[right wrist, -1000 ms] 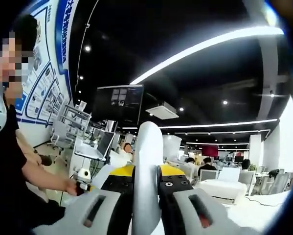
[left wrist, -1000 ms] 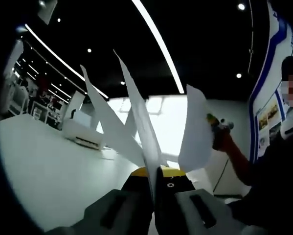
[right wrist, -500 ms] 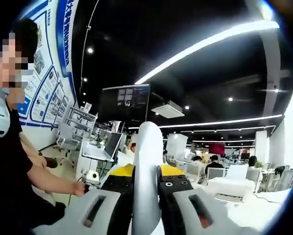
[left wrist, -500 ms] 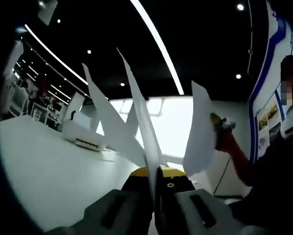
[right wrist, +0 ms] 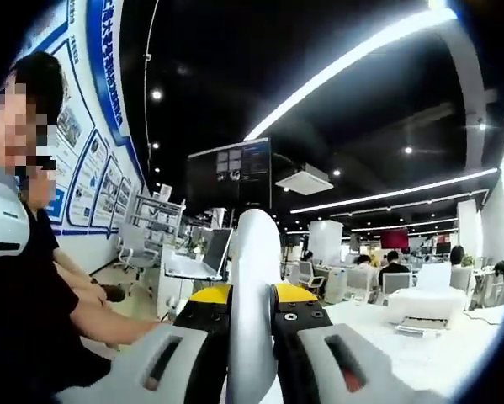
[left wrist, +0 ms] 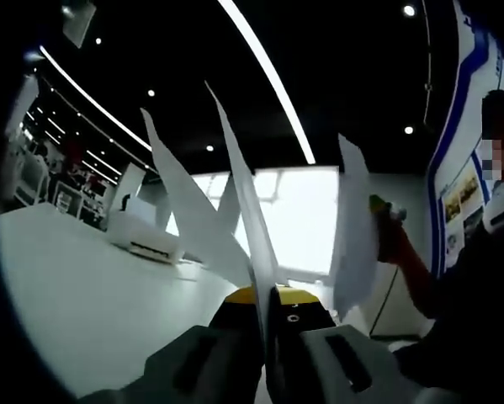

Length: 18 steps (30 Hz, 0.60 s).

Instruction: Organize the stack of printing papers by aligning and flattening the scattered papers on the table

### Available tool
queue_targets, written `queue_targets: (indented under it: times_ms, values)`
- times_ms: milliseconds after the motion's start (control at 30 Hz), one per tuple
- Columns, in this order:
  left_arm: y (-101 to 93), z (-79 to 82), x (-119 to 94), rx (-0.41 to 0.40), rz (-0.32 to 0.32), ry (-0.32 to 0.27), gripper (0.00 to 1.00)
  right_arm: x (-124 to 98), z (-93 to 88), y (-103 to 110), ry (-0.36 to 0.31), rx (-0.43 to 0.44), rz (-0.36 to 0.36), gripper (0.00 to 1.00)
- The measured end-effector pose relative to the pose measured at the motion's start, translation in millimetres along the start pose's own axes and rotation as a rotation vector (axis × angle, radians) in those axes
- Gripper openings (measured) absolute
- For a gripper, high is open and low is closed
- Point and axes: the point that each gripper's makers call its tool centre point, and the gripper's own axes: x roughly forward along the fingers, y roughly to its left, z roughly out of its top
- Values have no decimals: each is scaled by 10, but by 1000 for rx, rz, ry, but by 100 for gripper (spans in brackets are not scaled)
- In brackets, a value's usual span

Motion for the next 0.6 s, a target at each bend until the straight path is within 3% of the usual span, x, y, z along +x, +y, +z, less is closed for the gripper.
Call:
queue_targets:
  times_ms: [400,600]
  values:
    - [-14,21,-1,-4,-7,-11,6,214,-346,55,59,76,28,13]
    - [-16,33,-2,-2,-15,-18,6,317,-551,-61,99,85,10,13]
